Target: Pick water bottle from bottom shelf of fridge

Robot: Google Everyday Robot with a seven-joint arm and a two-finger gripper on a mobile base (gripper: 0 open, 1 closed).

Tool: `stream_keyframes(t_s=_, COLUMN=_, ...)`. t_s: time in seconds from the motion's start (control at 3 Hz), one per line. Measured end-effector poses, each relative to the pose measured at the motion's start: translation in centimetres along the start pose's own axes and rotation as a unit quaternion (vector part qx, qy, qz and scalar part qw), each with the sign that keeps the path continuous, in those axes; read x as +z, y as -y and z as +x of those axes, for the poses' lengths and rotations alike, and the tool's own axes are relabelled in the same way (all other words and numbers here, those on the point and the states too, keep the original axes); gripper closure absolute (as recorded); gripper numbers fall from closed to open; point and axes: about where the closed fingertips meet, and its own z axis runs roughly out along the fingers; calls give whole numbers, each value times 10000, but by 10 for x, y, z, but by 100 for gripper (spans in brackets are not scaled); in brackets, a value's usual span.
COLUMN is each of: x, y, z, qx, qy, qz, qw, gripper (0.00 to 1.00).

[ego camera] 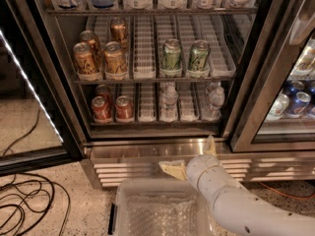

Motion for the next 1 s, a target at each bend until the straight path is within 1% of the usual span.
stream_keyframes(t_s=0.33, x=13, y=-19, z=-5, qx=20, qy=429, qz=165, qw=9989, gripper=0)
stream_keyframes(t_s=0.67, x=23, y=-24, z=-12, qx=53, qy=847, qz=425, qw=9955, gripper=0)
stream_keyframes(t_s=1.0, x=38, y=-18, z=-23, qx=149, qy=1322, qz=862, qw=9874, gripper=0)
